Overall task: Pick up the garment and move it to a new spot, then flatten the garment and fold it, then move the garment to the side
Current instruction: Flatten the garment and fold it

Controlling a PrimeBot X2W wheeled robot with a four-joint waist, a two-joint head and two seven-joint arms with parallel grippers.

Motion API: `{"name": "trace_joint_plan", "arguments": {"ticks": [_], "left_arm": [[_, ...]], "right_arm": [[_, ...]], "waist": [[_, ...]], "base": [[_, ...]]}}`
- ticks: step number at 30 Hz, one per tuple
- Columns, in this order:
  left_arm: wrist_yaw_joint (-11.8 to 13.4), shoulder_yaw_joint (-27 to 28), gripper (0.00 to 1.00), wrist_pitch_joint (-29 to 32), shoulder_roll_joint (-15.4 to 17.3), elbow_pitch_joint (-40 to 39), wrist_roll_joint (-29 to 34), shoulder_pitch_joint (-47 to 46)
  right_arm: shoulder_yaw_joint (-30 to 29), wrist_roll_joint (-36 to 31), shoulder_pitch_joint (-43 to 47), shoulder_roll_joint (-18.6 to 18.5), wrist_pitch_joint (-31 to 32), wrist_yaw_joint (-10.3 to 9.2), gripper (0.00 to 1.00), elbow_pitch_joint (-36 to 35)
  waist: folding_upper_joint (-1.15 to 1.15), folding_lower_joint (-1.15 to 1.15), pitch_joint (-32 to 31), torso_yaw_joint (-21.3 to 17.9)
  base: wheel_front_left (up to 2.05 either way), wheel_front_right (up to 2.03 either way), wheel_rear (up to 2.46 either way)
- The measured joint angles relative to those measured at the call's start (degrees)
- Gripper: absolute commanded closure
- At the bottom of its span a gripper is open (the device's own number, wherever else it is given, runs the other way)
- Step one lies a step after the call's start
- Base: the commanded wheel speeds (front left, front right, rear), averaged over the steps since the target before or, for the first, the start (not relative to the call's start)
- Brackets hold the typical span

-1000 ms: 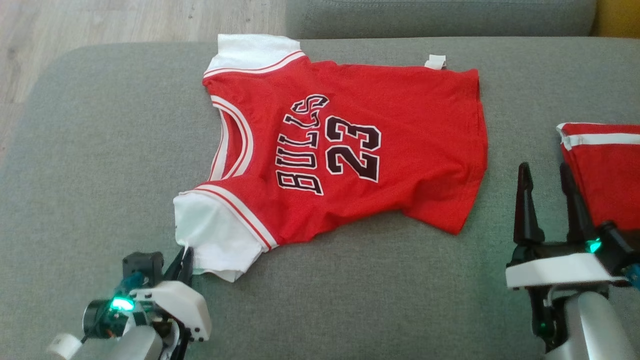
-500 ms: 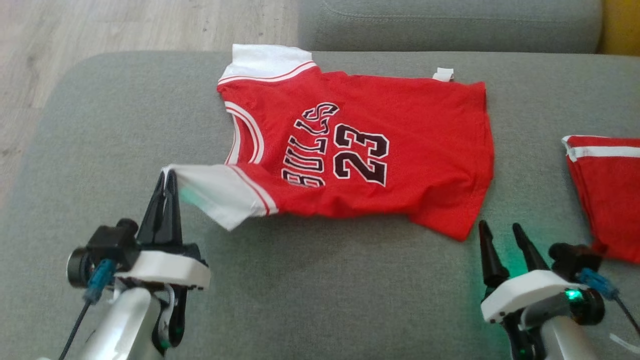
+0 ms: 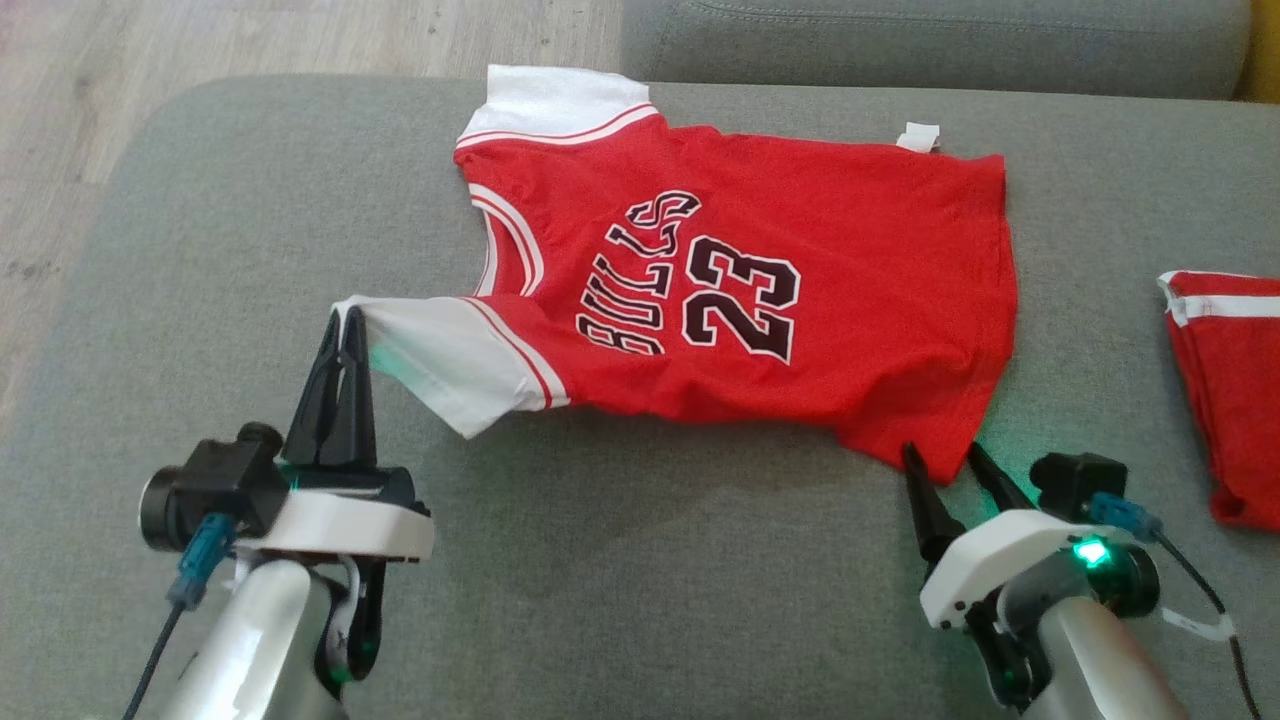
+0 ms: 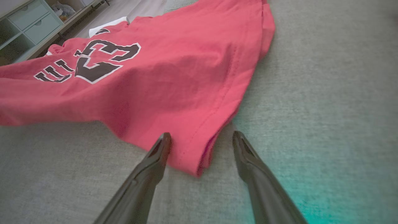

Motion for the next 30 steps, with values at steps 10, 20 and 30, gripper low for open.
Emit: {"name": "trace_joint_plan", "arguments": {"ticks": [10, 20, 30], "left_arm": [[-0.6, 1.1, 1.0, 0.0, -0.3, 1.1, 1.0, 0.1], [-0.6, 2.5, 1.0, -0.2, -0.3, 3.5, 1.0, 0.2], [-1.0, 4.3, 1.0, 0.4, 0.9, 2.1, -0.6, 0.1]], "right_arm": [[4.1, 0.0, -0.7, -0.2, 0.7, 0.0, 1.0, 0.3], [3.1, 0.0, -0.4, 0.0, -1.9, 0.0, 1.0, -3.6], [-1.7, -1.7, 0.2, 0.0, -4.0, 0.0, 1.0, -17.8]], "waist": [[0.0, 0.0, 0.2, -0.5], [0.0, 0.0, -1.1, -1.5], [0.0, 0.0, -4.3, -3.3]], "base": [[0.0, 0.0, 0.0], [0.0, 0.0, 0.0], [0.0, 0.0, 0.0]]}}
